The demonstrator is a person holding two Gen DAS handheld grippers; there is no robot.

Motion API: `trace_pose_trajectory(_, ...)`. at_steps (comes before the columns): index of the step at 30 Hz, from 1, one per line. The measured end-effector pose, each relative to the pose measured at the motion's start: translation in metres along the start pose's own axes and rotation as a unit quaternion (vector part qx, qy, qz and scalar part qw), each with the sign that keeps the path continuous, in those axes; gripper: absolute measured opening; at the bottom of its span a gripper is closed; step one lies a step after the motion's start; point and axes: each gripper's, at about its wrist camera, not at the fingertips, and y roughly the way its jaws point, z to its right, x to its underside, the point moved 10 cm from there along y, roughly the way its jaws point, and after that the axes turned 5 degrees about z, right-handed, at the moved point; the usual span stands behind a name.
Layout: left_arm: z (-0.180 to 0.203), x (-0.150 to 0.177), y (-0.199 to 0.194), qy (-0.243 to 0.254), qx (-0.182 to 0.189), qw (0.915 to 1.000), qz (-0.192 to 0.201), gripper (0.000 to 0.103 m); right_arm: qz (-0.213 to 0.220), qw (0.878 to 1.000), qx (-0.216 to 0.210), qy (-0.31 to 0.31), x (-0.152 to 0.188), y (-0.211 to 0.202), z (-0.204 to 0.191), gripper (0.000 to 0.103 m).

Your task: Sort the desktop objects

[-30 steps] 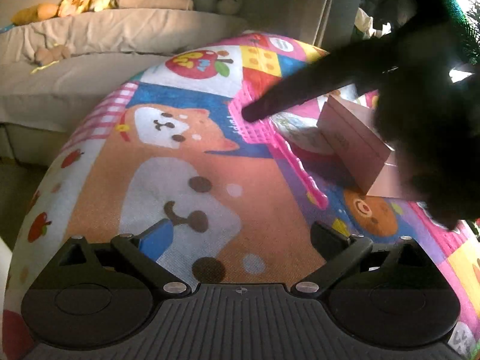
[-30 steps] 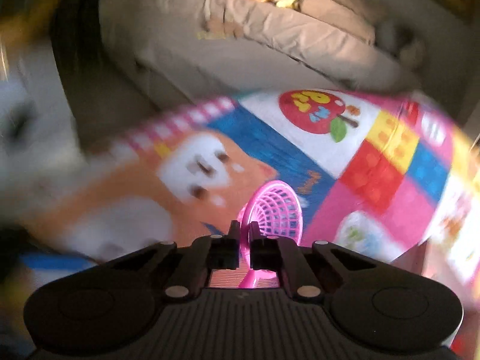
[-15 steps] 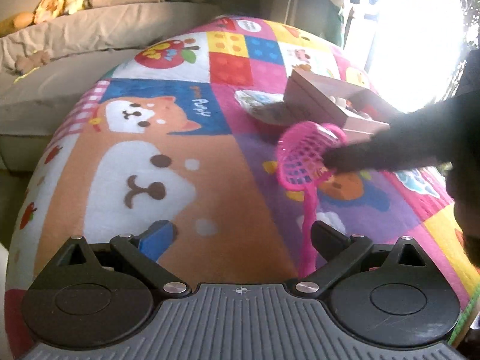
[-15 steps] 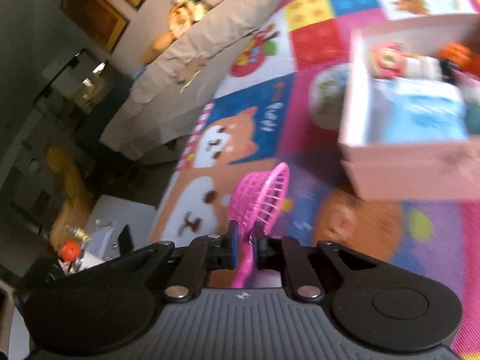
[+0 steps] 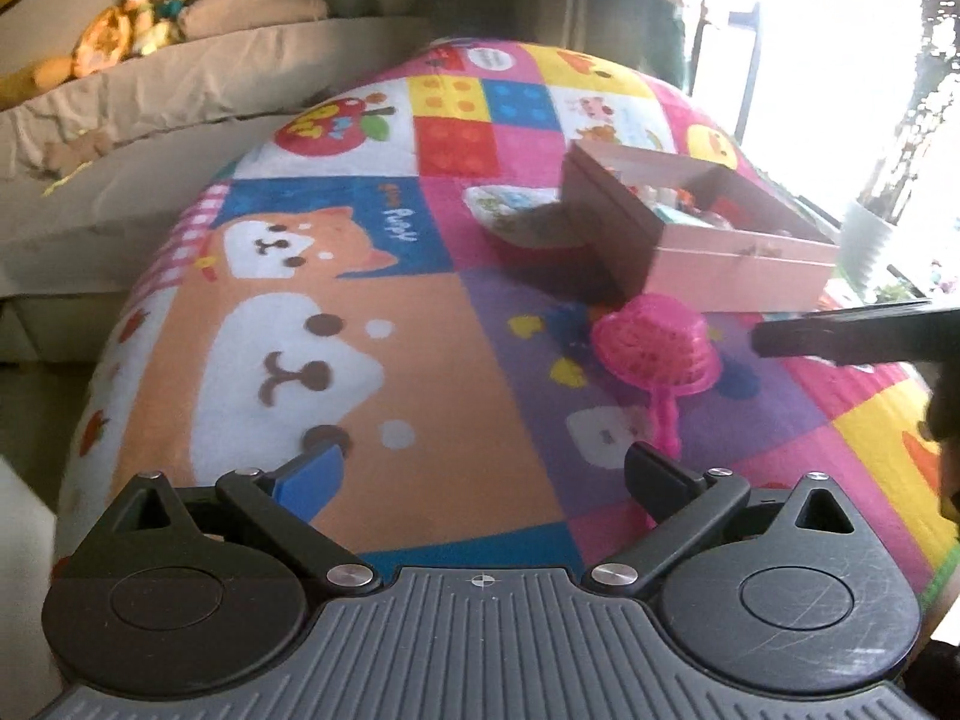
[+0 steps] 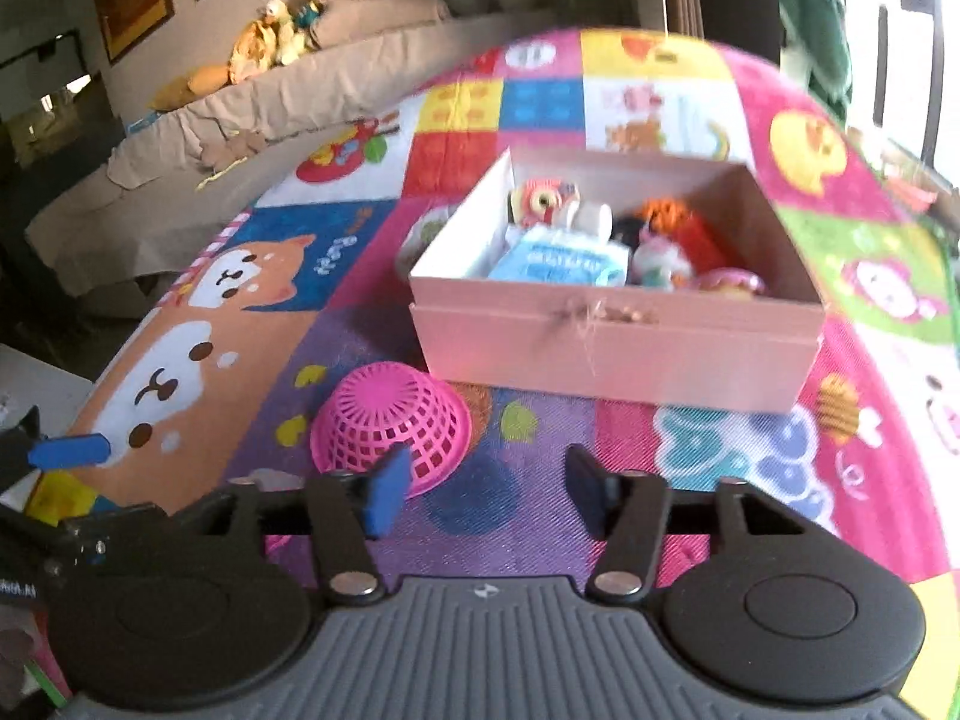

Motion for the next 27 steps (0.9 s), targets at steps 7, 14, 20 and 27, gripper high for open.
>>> trace_pose_trajectory(7, -0.038, -0.010, -0.001, -0.058, -0.046, 0.9972, 0.004, 0.103, 0.030, 0.996, 0.003, -0.083, -0.004, -0.006, -0.028, 0.097)
trace_pose_trajectory(14, -0.046, -0.011, 0.002, -0.075, -0.051, 0.9959, -0.007, 0.103, 0.015, 0.989, -0.008, -0.149, 0.000, 0.031, -0.066, 0.102)
trace_pose_trajectory(20, -0.028, -0.012, -0.002, -0.050, -0.031, 0.9982, -0.006, 0.103, -0.028, 0.994, 0.001, -0.102, 0.005, 0.062, -0.058, 0.076)
trace_pose_trajectory(27, 0.000, -0.019, -0.002, -0.023, 0.006, 0.9997, -0.006, 0.103, -0.029, 0.991, -0.024, -0.125, 0.007, 0.007, -0.052, 0.073)
